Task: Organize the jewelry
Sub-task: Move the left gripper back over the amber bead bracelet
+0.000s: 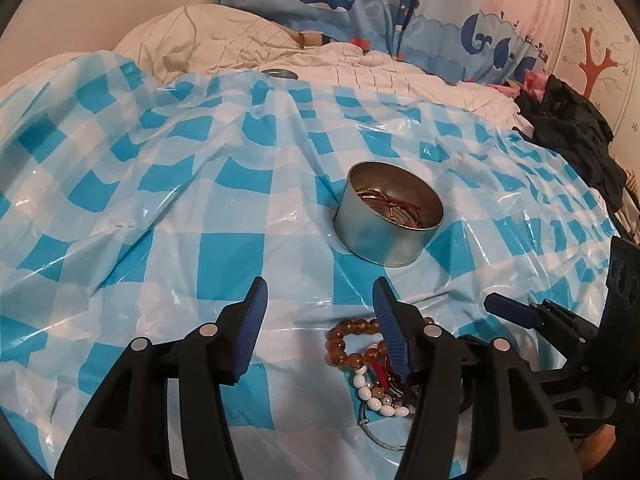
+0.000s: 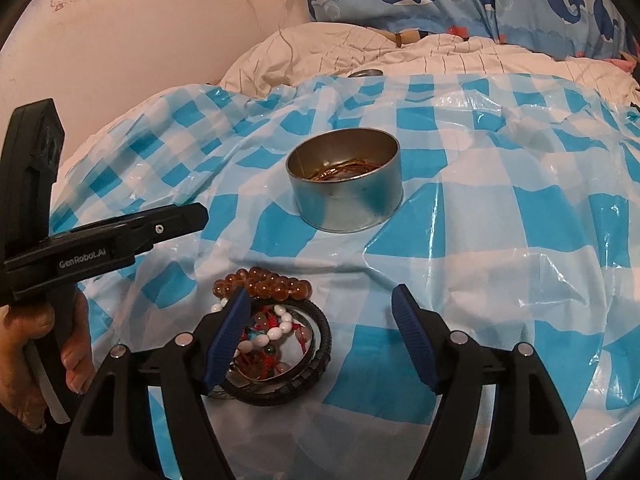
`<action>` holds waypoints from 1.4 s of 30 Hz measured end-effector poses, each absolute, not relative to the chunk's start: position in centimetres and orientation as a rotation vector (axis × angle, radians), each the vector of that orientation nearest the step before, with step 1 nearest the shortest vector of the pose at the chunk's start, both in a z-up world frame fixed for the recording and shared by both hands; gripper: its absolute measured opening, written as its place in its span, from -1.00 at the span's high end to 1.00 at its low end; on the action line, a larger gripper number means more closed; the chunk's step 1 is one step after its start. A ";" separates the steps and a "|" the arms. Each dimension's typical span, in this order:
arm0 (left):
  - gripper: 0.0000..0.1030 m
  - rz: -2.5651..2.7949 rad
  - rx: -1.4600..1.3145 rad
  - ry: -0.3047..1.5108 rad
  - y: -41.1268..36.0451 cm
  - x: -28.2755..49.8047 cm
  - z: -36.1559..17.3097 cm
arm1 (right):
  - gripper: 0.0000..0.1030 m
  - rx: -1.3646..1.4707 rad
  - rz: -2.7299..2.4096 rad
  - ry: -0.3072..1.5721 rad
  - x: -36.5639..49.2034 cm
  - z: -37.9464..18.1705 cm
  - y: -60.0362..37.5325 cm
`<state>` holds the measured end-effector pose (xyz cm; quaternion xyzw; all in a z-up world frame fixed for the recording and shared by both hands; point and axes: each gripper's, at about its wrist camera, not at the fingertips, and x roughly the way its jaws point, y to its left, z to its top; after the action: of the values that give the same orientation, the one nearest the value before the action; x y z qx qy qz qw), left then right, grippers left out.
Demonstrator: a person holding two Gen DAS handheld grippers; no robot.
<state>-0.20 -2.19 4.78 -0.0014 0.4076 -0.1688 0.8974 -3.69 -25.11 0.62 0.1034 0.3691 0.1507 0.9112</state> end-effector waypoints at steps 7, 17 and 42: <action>-0.05 -0.356 0.016 0.843 -2.7 -0.4 4.6 | -0.43 0.192 0.315 0.753 -3.8 0.7 -24.6; -0.09 -0.397 -0.032 0.881 -2.5 0.0 4.1 | -0.43 0.177 0.303 0.753 -3.8 0.8 -24.5; -0.23 -0.468 -0.140 1.045 -2.6 2.5 0.0 | -0.43 0.101 0.248 0.851 -3.2 -0.2 -24.8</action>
<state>2.48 -2.57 0.04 -0.0664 0.4941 -0.2213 0.8381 -3.23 -24.82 -0.18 0.0491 0.4117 0.1201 0.9020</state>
